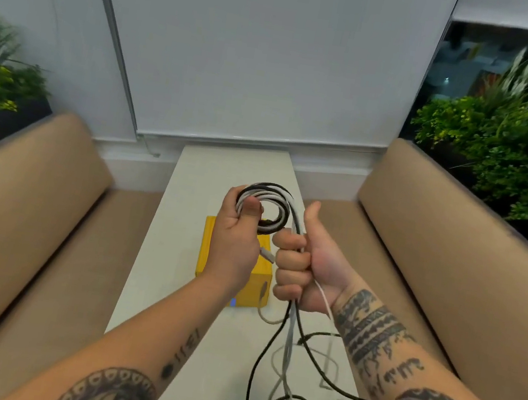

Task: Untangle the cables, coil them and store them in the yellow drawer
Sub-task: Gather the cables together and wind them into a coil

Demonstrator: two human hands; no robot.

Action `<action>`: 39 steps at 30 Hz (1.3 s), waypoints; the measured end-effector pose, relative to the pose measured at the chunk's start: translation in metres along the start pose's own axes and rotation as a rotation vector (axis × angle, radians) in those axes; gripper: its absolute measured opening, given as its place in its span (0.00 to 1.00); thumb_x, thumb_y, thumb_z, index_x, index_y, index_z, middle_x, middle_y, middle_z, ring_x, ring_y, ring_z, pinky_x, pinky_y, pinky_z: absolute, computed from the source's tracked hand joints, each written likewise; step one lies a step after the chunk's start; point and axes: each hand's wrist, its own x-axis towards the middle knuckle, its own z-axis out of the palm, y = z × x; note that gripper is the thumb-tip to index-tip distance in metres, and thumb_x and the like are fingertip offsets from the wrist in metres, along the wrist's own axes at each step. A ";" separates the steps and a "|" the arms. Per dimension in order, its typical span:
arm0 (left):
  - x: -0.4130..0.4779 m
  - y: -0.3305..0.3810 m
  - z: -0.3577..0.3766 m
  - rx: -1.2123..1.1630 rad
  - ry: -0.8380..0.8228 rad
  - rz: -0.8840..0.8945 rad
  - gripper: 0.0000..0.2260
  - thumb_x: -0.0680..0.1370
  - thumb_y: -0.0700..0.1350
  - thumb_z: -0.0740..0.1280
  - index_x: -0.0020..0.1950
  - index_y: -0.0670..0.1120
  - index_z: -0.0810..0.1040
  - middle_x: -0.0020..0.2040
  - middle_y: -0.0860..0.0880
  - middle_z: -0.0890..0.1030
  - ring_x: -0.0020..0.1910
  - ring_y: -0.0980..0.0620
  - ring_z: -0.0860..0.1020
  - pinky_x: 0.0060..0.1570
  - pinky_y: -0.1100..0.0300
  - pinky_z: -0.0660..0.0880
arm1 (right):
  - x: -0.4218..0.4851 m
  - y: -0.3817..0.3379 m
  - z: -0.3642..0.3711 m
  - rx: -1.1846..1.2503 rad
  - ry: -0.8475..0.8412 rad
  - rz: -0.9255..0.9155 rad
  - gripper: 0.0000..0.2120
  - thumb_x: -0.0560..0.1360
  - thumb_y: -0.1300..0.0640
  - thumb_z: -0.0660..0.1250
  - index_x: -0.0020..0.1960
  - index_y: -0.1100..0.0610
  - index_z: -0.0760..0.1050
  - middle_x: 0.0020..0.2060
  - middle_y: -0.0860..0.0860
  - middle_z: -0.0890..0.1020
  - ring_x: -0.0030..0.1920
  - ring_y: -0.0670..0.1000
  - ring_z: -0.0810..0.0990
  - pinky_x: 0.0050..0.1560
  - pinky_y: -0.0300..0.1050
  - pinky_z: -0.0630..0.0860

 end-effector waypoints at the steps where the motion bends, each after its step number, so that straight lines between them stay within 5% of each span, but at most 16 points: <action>1: 0.000 -0.005 0.002 -0.027 0.032 -0.058 0.08 0.85 0.48 0.57 0.49 0.51 0.74 0.42 0.49 0.76 0.43 0.54 0.75 0.46 0.60 0.73 | -0.001 0.000 0.005 -0.011 0.043 -0.033 0.33 0.63 0.17 0.47 0.32 0.49 0.56 0.21 0.44 0.54 0.22 0.47 0.47 0.22 0.34 0.59; 5: -0.002 -0.011 0.011 -0.136 0.093 -0.190 0.10 0.86 0.49 0.56 0.47 0.50 0.73 0.39 0.49 0.75 0.43 0.47 0.73 0.49 0.51 0.71 | 0.002 -0.003 0.008 -0.076 0.084 -0.055 0.31 0.65 0.21 0.56 0.32 0.49 0.56 0.23 0.44 0.54 0.22 0.45 0.48 0.21 0.34 0.62; 10: -0.003 -0.014 0.010 -0.173 0.084 -0.267 0.10 0.85 0.51 0.57 0.50 0.50 0.75 0.40 0.49 0.77 0.44 0.46 0.75 0.50 0.49 0.71 | 0.001 -0.008 0.001 -0.293 0.198 -0.057 0.30 0.72 0.23 0.51 0.32 0.50 0.62 0.27 0.47 0.54 0.22 0.46 0.53 0.27 0.41 0.66; 13: -0.005 -0.015 0.008 -0.180 0.060 -0.275 0.11 0.85 0.52 0.56 0.51 0.50 0.75 0.40 0.50 0.78 0.42 0.47 0.76 0.48 0.48 0.72 | 0.001 -0.010 0.001 -0.461 0.298 -0.050 0.35 0.73 0.23 0.49 0.32 0.54 0.68 0.27 0.50 0.63 0.23 0.49 0.59 0.33 0.45 0.71; 18: -0.004 -0.014 0.005 -0.143 0.023 -0.233 0.11 0.86 0.52 0.56 0.51 0.50 0.74 0.42 0.48 0.79 0.43 0.44 0.76 0.46 0.48 0.73 | 0.006 -0.006 0.000 -0.632 0.471 -0.057 0.42 0.75 0.24 0.44 0.42 0.60 0.77 0.29 0.54 0.74 0.20 0.50 0.64 0.31 0.44 0.72; 22: -0.002 -0.013 0.003 -0.130 0.006 -0.202 0.11 0.85 0.52 0.56 0.55 0.49 0.75 0.40 0.50 0.80 0.46 0.43 0.77 0.51 0.46 0.74 | 0.005 -0.002 0.003 -0.673 0.557 -0.073 0.39 0.74 0.24 0.43 0.54 0.57 0.73 0.33 0.54 0.75 0.22 0.48 0.63 0.28 0.42 0.66; 25: -0.003 -0.011 0.001 -0.097 -0.018 -0.166 0.13 0.85 0.53 0.55 0.56 0.47 0.74 0.40 0.52 0.77 0.46 0.49 0.76 0.50 0.59 0.75 | 0.008 0.003 0.002 -0.802 0.660 -0.211 0.39 0.73 0.24 0.43 0.65 0.54 0.67 0.44 0.54 0.79 0.26 0.48 0.67 0.30 0.42 0.66; 29: -0.004 -0.005 0.005 -0.093 -0.005 -0.161 0.13 0.85 0.53 0.54 0.58 0.45 0.73 0.41 0.52 0.74 0.40 0.60 0.75 0.40 0.71 0.73 | 0.011 0.011 0.005 -0.806 0.651 -0.448 0.22 0.80 0.33 0.44 0.63 0.43 0.67 0.51 0.40 0.79 0.22 0.40 0.70 0.25 0.38 0.68; 32: -0.006 -0.004 0.007 -0.100 0.045 -0.234 0.19 0.86 0.52 0.53 0.68 0.40 0.69 0.50 0.42 0.78 0.50 0.52 0.80 0.30 0.71 0.71 | 0.015 0.016 0.004 -0.765 0.580 -0.528 0.29 0.79 0.32 0.45 0.66 0.46 0.73 0.56 0.45 0.82 0.20 0.42 0.67 0.24 0.38 0.67; 35: -0.007 -0.008 0.008 -0.110 0.072 -0.282 0.22 0.85 0.55 0.53 0.74 0.43 0.65 0.67 0.35 0.72 0.66 0.36 0.72 0.34 0.68 0.74 | 0.015 0.021 0.007 -0.741 0.543 -0.553 0.25 0.78 0.33 0.51 0.59 0.49 0.75 0.45 0.47 0.82 0.21 0.38 0.71 0.23 0.37 0.68; 37: -0.006 -0.011 0.008 -0.106 0.057 -0.298 0.21 0.85 0.56 0.53 0.73 0.45 0.67 0.62 0.40 0.77 0.65 0.40 0.75 0.48 0.61 0.74 | 0.017 0.021 0.009 -0.673 0.563 -0.553 0.18 0.81 0.38 0.57 0.54 0.51 0.74 0.36 0.43 0.77 0.23 0.36 0.73 0.24 0.35 0.70; 39: -0.005 -0.013 0.006 -0.106 0.016 -0.335 0.19 0.85 0.55 0.53 0.69 0.45 0.69 0.51 0.49 0.79 0.55 0.45 0.78 0.50 0.57 0.72 | 0.020 0.016 0.004 -0.722 0.614 -0.535 0.16 0.81 0.38 0.58 0.51 0.50 0.74 0.35 0.44 0.76 0.25 0.39 0.73 0.25 0.38 0.70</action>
